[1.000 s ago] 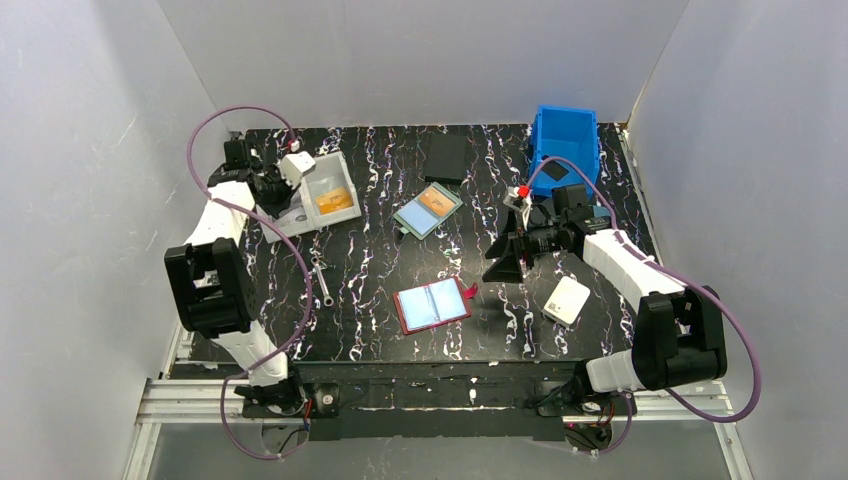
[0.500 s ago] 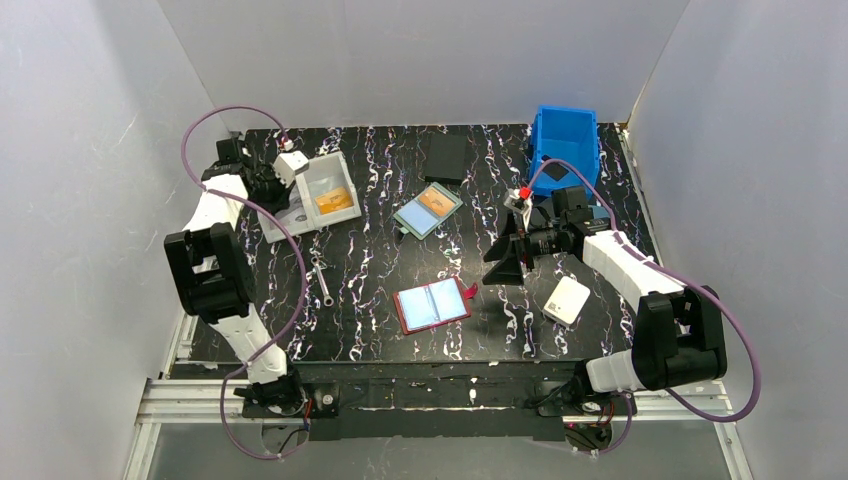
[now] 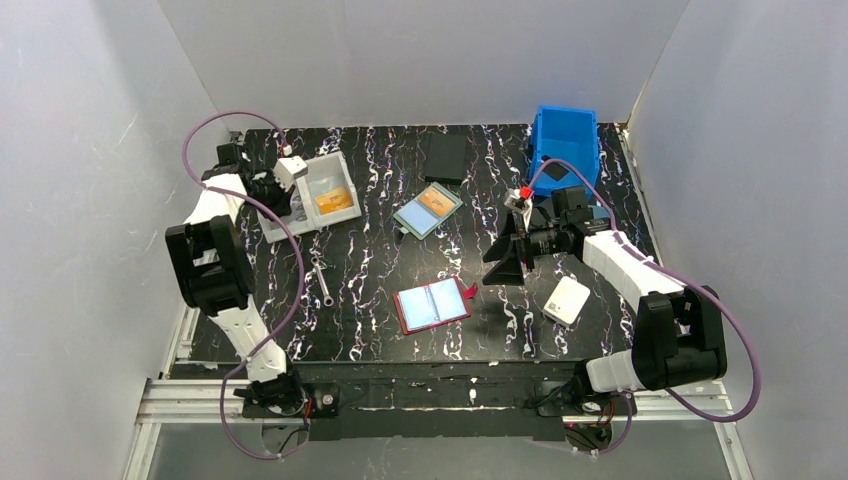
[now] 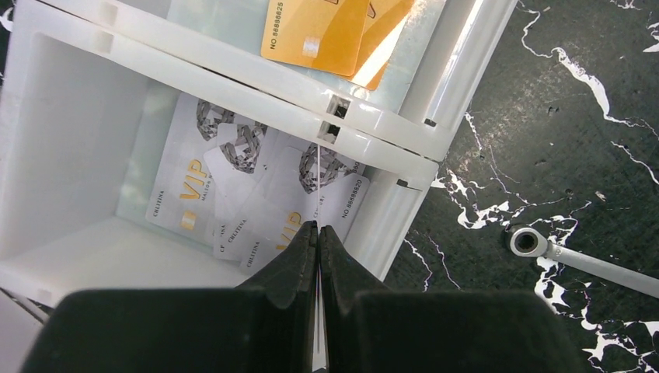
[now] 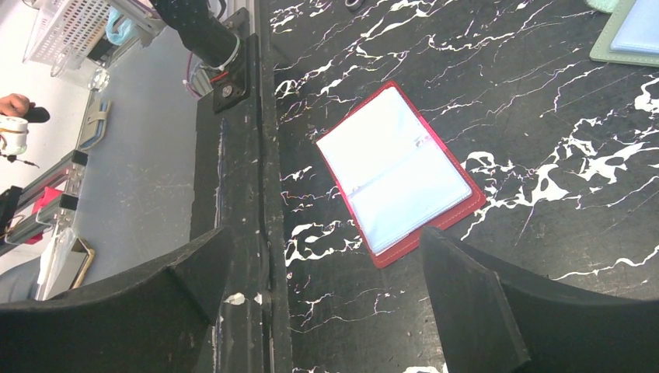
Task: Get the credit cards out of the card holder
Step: Place the credit card in the storage box.
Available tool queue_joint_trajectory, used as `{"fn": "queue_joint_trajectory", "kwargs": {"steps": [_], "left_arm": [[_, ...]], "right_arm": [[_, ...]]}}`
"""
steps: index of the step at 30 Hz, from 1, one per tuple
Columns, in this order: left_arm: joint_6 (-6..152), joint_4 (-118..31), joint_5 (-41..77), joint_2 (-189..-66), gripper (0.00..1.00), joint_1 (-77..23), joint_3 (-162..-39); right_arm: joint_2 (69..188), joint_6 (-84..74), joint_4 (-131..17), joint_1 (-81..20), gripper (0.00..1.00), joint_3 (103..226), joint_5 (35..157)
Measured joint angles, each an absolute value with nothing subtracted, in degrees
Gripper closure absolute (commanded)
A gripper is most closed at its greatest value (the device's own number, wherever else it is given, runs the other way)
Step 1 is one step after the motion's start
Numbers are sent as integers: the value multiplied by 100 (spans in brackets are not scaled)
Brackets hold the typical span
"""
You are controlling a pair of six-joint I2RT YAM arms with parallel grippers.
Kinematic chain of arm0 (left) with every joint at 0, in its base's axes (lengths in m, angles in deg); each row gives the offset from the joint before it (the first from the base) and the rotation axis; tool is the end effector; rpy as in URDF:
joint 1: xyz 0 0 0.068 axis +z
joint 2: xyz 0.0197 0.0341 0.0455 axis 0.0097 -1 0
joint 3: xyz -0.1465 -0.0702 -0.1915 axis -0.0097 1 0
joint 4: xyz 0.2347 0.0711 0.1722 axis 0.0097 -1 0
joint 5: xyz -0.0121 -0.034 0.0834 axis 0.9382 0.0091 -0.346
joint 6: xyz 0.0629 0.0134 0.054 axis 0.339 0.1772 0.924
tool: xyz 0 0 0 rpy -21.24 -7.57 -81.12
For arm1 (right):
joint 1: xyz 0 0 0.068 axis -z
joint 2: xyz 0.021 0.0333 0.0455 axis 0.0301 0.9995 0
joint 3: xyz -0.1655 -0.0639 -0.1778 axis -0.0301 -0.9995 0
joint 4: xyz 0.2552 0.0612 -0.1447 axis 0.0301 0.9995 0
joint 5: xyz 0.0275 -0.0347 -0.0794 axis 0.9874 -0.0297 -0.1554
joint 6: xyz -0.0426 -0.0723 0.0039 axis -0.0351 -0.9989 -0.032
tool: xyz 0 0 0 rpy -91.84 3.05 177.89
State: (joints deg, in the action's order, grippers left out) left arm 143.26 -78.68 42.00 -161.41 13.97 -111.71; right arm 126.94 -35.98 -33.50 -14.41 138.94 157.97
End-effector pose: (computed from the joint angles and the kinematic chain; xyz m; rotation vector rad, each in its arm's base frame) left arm 0.4484 0.0760 0.1574 1.0655 2.1347 -0.1514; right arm 0.2903 0.1362 0.1824 -1.0974 1.8035 1.3620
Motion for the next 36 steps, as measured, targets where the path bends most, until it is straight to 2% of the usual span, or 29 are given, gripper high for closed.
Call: {"fn": "queue_joint_trajectory", "kwargs": {"steps": [6,15,18,19,20,22,25,28,33,36], "left_arm": [[14337,-7896,4211,-16353,99,1397,-11261],[13970,-7741,4043,-16477,84,1397,-11493],[13745,-7570,3931,-16477,82,1397,-11598],[13651,-7527,3857,-16477,80,1397,-11598],[13557,-7503,3802,-16477,73,1397,-11624],[13163,-7372,3761,-16466,67,1397,-11735],[11941,-6860,3741,-16246,58,1397,-11753],[10575,-6167,3817,-15502,35,1401,-11355],[7555,-4668,4641,-13601,29,1567,-9840],[5898,-3990,5411,-13107,29,1694,-9134]], "right_arm": [[12694,-3596,-3353,-1441,2,13883,15825],[12694,-3583,-3368,-1415,2,13883,15899],[12694,-3574,-3372,-1417,2,13883,15908],[12694,-3574,-3374,-1415,2,13883,15908],[12694,-3574,-3377,-1415,2,13883,15910],[12694,-3574,-3379,-1415,2,13883,15910],[12694,-3611,-3368,-1415,2,13883,15797],[12694,-3745,-3313,-1415,2,13883,15537],[12691,-4002,-3138,-1413,2,13883,15040],[12704,-4077,-3101,-1419,2,13883,14826]]}}
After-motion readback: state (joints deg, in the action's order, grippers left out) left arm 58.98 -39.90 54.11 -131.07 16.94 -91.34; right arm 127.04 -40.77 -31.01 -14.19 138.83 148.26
